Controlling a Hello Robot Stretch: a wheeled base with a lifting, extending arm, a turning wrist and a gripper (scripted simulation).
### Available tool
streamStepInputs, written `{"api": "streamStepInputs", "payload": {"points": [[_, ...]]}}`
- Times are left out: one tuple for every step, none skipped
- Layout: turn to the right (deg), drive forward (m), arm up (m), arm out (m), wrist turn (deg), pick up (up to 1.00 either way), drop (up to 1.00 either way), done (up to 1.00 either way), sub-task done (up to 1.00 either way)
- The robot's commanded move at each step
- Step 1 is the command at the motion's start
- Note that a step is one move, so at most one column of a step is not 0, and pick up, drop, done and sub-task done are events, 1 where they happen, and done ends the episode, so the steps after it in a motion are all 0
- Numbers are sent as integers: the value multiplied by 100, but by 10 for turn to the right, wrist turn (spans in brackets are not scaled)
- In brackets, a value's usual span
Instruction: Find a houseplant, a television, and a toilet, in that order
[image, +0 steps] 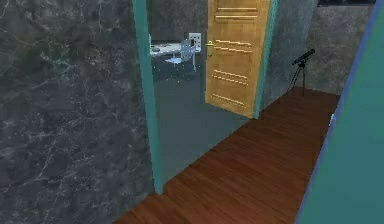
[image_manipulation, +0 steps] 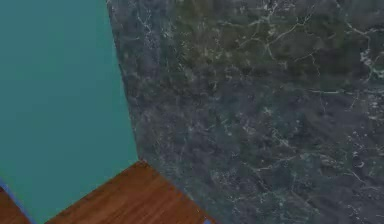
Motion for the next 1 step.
{"api": "streamStepInputs", "payload": {"points": [[0,40,0,0,0,0,0,0,0]]}}
